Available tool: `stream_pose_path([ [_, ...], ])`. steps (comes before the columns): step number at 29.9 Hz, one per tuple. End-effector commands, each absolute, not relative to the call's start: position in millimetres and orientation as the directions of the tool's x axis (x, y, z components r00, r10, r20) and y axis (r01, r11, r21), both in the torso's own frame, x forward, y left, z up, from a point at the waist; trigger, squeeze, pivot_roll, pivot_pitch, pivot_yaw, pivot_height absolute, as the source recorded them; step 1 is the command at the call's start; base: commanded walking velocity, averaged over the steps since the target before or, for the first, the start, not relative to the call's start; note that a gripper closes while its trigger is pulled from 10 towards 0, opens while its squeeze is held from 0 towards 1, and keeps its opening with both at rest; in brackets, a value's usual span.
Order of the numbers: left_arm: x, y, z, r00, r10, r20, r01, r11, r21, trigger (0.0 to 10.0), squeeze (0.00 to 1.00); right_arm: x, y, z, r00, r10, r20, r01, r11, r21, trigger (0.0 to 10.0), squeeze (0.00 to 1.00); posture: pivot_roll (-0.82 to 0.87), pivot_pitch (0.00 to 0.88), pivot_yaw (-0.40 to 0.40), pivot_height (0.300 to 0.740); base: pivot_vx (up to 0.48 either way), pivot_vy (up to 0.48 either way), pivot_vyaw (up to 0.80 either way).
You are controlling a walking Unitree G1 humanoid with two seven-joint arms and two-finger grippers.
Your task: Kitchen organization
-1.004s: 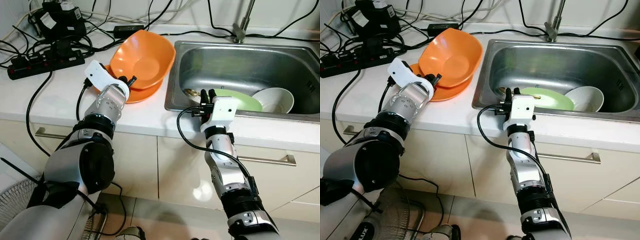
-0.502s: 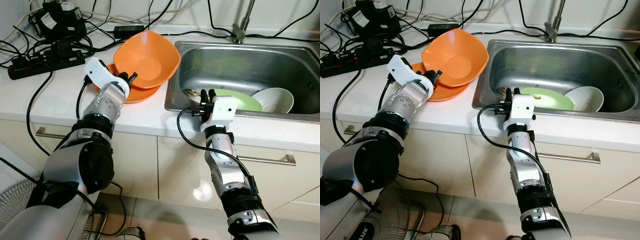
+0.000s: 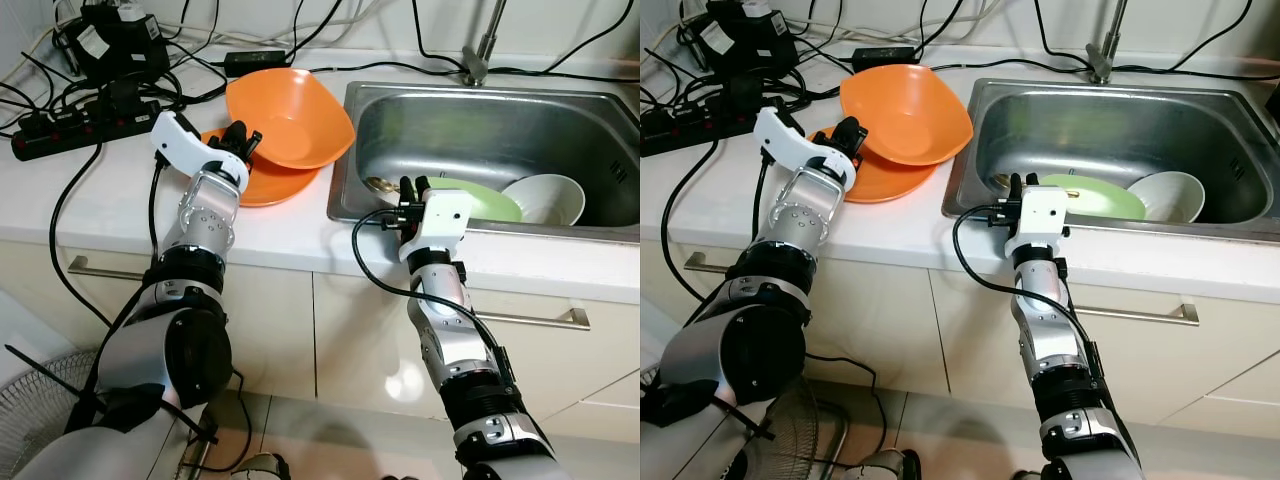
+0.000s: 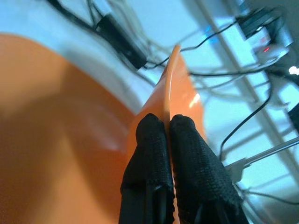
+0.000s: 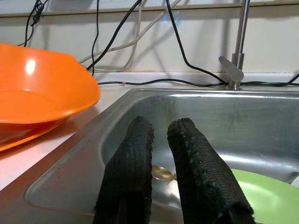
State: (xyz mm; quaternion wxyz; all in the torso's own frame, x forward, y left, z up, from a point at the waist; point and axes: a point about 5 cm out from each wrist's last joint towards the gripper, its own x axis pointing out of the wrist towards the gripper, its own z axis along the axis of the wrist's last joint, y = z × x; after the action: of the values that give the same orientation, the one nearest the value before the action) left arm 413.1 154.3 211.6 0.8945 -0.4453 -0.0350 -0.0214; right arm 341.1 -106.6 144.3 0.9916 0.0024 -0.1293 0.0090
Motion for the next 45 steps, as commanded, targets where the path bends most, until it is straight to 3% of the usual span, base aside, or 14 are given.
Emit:
stream_pose_path([
  [1,411.4,161.3,222.5,0.987,0.014,0.158,0.119,0.595,-0.795,0.0,0.00,342.0,-106.6,138.1,0.975,0.017,0.222,-0.017,1.000,0.001,10.0,0.00,0.09,0.007,0.064,0.740,0.000,0.000,0.00],
  [2,410.3,162.3,221.6,0.987,0.011,0.161,0.123,0.596,-0.794,0.0,0.00,342.0,-106.4,138.1,0.975,0.018,0.222,-0.018,1.000,0.001,10.0,0.00,0.09,0.006,0.064,0.740,0.000,0.000,0.00],
  [3,408.9,163.3,220.3,0.987,0.009,0.163,0.125,0.601,-0.790,1.1,0.00,342.0,-106.3,138.0,0.975,0.018,0.222,-0.019,1.000,0.001,10.0,0.00,0.09,0.006,0.063,0.740,0.000,0.000,0.00],
  [4,408.9,163.3,220.3,0.987,0.009,0.163,0.125,0.601,-0.790,1.1,0.00,342.0,-106.3,138.0,0.975,0.018,0.222,-0.019,1.000,0.001,10.0,0.00,0.09,0.006,0.063,0.740,0.000,0.000,0.00],
  [5,406.7,164.9,217.6,0.988,0.008,0.153,0.116,0.612,-0.783,9.6,0.00,341.9,-106.0,137.8,0.975,0.019,0.222,-0.020,1.000,0.000,10.0,0.00,0.09,0.006,0.063,0.740,0.000,0.000,0.00],
  [13,401.3,168.7,207.6,0.997,-0.003,0.072,0.053,0.708,-0.704,10.0,0.00,341.9,-104.6,137.1,0.976,0.024,0.219,-0.025,1.000,0.000,10.0,0.00,0.10,0.011,0.061,0.740,0.000,0.000,0.00],
  [19,397.3,166.2,205.6,0.999,-0.020,0.039,0.041,0.726,-0.687,10.0,0.00,342.2,-104.7,136.7,0.976,0.022,0.216,-0.023,1.000,0.001,10.0,0.00,0.10,0.019,0.062,0.740,0.000,0.000,0.00],
  [20,396.9,165.4,207.5,0.998,-0.026,0.048,0.052,0.722,-0.690,10.0,0.70,342.1,-105.0,136.5,0.976,0.021,0.216,-0.021,1.000,0.000,10.0,0.00,0.10,0.020,0.062,0.740,0.000,0.000,0.00],
  [21,396.9,165.4,207.5,0.998,-0.026,0.048,0.052,0.722,-0.690,10.0,0.70,342.1,-105.0,136.5,0.976,0.021,0.216,-0.021,1.000,0.000,10.0,0.00,0.10,0.020,0.062,0.740,0.000,0.000,0.00],
  [22,396.4,164.7,209.4,0.998,-0.034,0.056,0.063,0.721,-0.690,10.0,1.00,342.1,-105.4,136.4,0.976,0.020,0.216,-0.020,1.000,0.000,10.0,0.00,0.10,0.023,0.062,0.740,0.000,0.000,0.00],
  [33,379.7,161.3,244.4,0.971,-0.127,0.202,0.226,0.762,-0.606,10.0,1.00,341.9,-104.6,135.4,0.977,0.018,0.212,-0.019,1.000,0.004,10.0,0.00,0.12,0.032,0.056,0.740,0.000,0.000,0.00],
  [45,378.4,188.0,247.8,0.982,-0.033,0.184,0.135,0.809,-0.572,10.0,1.00,343.5,-102.3,136.5,0.977,0.026,0.213,-0.028,1.000,0.007,10.0,0.00,0.12,0.031,0.056,0.740,0.000,0.000,0.00],
])
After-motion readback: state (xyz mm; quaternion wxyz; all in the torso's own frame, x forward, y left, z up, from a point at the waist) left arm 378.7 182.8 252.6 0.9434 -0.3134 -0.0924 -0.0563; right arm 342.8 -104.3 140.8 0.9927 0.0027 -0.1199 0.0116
